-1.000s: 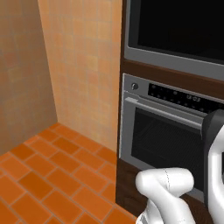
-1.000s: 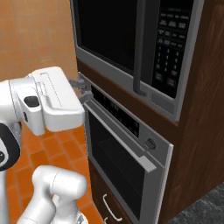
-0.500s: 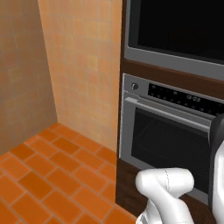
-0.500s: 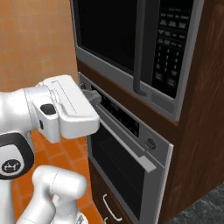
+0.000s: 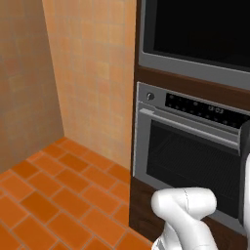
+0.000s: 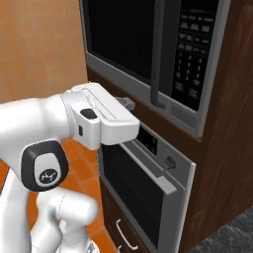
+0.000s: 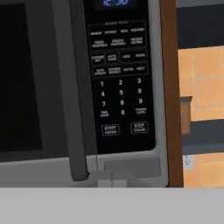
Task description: Pick the eggplant from the sink and place it in the bowl. Then pick the bowl and place it in the microwave. Then close the microwave door and press the start button.
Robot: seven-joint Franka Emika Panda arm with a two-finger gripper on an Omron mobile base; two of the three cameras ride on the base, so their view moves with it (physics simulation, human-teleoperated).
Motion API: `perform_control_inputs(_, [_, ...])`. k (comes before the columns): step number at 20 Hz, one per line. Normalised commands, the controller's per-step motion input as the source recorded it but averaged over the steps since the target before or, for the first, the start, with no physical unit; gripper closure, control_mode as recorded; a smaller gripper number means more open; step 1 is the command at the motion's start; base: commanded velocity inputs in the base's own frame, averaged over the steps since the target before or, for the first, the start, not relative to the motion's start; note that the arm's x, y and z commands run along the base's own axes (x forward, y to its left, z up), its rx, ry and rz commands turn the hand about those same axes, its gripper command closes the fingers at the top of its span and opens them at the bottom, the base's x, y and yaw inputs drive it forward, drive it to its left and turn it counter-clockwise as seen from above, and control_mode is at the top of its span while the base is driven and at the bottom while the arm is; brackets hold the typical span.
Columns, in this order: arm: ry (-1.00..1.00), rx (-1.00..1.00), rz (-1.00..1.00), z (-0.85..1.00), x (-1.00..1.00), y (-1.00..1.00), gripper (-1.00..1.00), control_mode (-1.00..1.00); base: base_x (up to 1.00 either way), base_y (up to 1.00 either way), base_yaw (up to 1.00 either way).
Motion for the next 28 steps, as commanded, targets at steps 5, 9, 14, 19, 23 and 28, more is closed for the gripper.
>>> perform_control_inputs(5, [0.00,0.08,0.06,0.16,0.18,-0.38,1.00,-1.00,0.00,0.00,0.00])
perform_control_inputs(9, [0.01,0.10,0.08,0.12,0.21,-0.24,1.00,-1.00,0.00,0.00,0.00])
perform_control_inputs(14, [0.02,0.03,0.04,0.00,0.20,-0.16,1.00,-1.00,0.00,0.00,0.00])
perform_control_inputs(19, [-0.01,0.00,0.00,-0.04,0.12,-0.21,1.00,-1.00,0.00,0.00,0.00])
perform_control_inputs(23, [-0.01,0.00,0.00,-0.04,0.15,-0.11,1.00,-1.00,0.00,0.00,0.00])
perform_control_inputs(28, [-0.02,0.00,0.01,-0.11,0.23,-0.04,1.00,-1.00,0.00,0.00,0.00])
